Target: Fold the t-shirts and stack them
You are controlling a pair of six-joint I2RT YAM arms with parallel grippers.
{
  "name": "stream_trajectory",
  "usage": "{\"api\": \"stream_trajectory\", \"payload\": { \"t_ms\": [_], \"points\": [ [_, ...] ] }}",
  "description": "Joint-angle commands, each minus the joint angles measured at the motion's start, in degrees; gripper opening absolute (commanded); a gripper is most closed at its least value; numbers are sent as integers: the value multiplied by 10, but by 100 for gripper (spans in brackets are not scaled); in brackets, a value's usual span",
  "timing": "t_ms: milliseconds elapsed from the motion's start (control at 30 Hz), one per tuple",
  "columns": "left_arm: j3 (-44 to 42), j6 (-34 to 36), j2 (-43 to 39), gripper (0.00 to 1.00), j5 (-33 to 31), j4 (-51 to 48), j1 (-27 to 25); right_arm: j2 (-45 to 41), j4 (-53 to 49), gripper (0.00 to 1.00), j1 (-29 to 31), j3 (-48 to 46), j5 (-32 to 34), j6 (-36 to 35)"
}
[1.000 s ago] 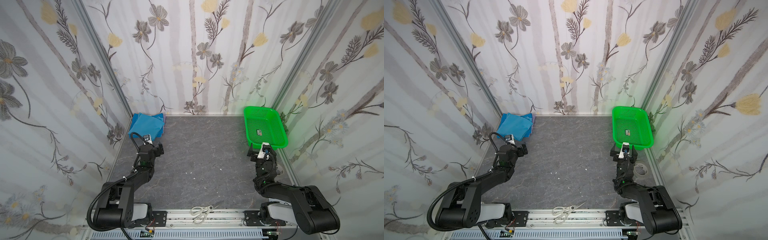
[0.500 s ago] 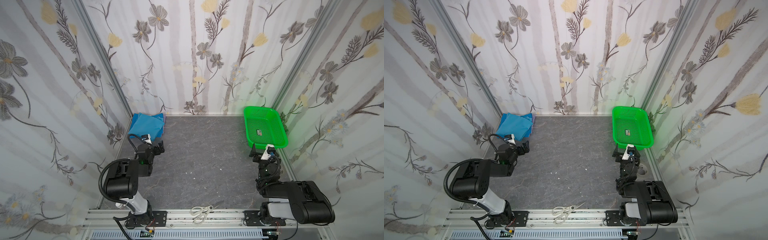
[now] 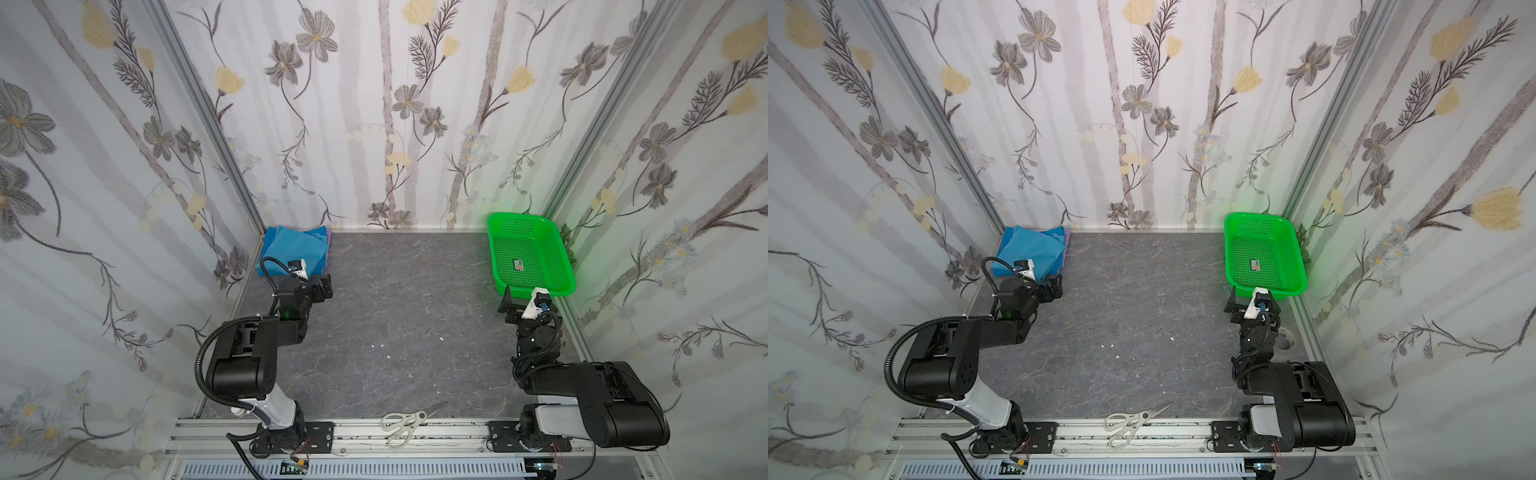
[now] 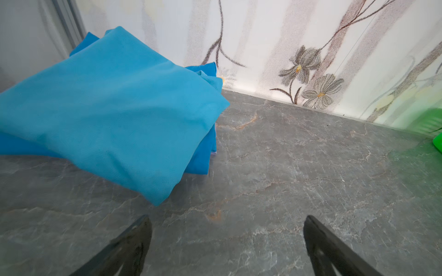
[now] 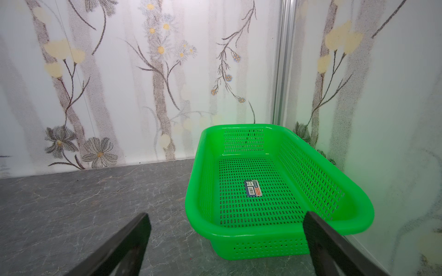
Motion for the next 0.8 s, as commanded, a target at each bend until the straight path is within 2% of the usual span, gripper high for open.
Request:
{"api": "stream_trajectory", "payload": {
  "t_ms": [0,133,233,367,467,667,733,767],
  "points": [
    [-15,-5,-70,100,-52,2,-3,2,13,100,0,6,2,2],
    [-40,40,-176,100,-126,-104,-20,1,13,100,0,6,2,2],
    [-89,53,-209,100,-179,-67,-30,1,12,100,0,6,3,3],
    [-103,64,-161,100,-208,-39,-26,2,-44,100,-9,36,3,16],
    [-129,47,-118,100,-186,52,-13,1,-48,100,-12,38,-4,17],
    [-112,47,3,100,-176,137,-8,1,-48,100,-12,36,-7,17],
    [-82,47,-10,100,-172,54,-10,0,-48,100,-13,36,-8,17],
    [-92,53,-1,100,-173,92,-13,1,-49,100,-12,37,-8,16]
  ]
}}
